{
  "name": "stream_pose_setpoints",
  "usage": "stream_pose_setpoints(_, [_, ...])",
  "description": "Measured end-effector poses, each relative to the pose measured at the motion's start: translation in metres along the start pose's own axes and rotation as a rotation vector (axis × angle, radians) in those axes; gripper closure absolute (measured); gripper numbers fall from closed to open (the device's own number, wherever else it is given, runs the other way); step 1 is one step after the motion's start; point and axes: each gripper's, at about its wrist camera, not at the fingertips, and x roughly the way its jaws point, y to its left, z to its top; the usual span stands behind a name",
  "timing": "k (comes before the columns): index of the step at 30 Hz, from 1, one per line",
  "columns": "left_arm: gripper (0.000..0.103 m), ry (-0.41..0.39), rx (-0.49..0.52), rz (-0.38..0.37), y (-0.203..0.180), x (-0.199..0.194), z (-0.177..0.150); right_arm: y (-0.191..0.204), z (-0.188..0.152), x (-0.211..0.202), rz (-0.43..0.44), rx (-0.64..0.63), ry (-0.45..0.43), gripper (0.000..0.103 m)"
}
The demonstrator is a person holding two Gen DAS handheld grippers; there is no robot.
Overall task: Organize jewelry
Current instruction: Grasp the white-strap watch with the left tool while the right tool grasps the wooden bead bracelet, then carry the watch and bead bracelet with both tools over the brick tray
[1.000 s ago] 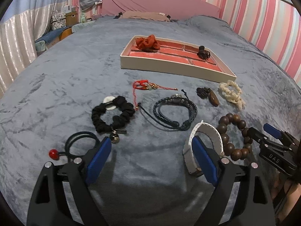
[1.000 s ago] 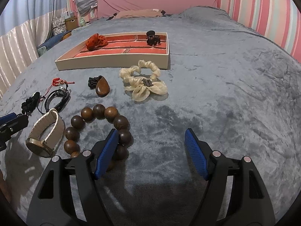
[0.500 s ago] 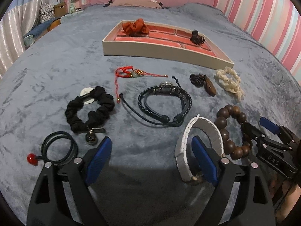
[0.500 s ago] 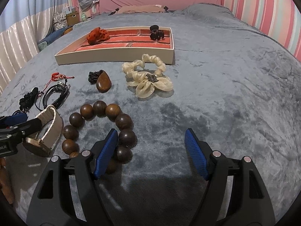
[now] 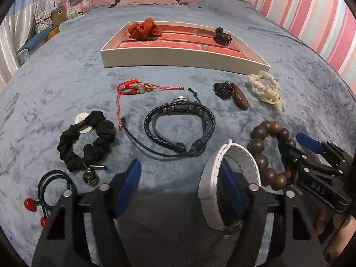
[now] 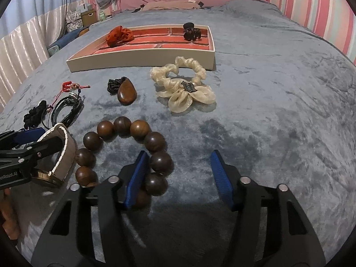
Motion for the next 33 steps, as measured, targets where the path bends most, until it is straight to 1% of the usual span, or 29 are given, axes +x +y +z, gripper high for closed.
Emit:
stream_pose_setpoints(1, [0.040, 0.000, 0.001, -0.002, 0.000, 0.000, 0.000, 0.001, 0.000, 0.000, 0.001, -0.003, 0.000, 0.051])
stream_pose_setpoints(2, [0.045, 0.000, 0.004, -0.004, -0.001, 0.000, -0.001, 0.002, 0.000, 0.000, 0.002, -0.006, -0.002, 0.052])
stream_pose_setpoints(4, [0.052, -0.004, 0.010, -0.015, -0.002, -0.002, -0.002, 0.002, 0.001, 0.000, 0.008, -0.006, -0.004, 0.060])
stream_pose_setpoints(8, [0.068, -0.010, 0.022, -0.031, -0.005, -0.003, -0.003, 0.003, 0.001, 0.000, 0.019, -0.011, -0.006, 0.071])
stream_pose_setpoints(10, [0.070, -0.014, 0.024, -0.031, -0.006, -0.004, -0.004, 0.004, 0.001, 0.000, 0.022, -0.016, -0.008, 0.079])
stream_pose_setpoints(11, [0.073, -0.016, 0.025, -0.030, -0.006, -0.004, -0.005, 0.005, 0.001, 0.000, 0.024, -0.019, -0.010, 0.081])
stream_pose_setpoints(16, [0.081, -0.023, 0.028, -0.030, -0.006, -0.007, -0.007, 0.004, 0.001, -0.002, 0.028, -0.015, -0.019, 0.081])
stream_pose_setpoints(21, [0.092, -0.027, 0.040, -0.030, -0.010, -0.009, -0.008, 0.004, 0.001, -0.009, 0.024, -0.009, -0.047, 0.083])
stream_pose_setpoints(27, [0.094, -0.041, 0.044, -0.029, -0.012, -0.014, -0.010, 0.000, 0.000, -0.018, 0.029, 0.007, -0.084, 0.083])
stream_pose_setpoints(33, [0.094, -0.089, 0.047, -0.040, -0.015, -0.029, -0.010, -0.003, 0.002, -0.032, 0.042, 0.022, -0.140, 0.083])
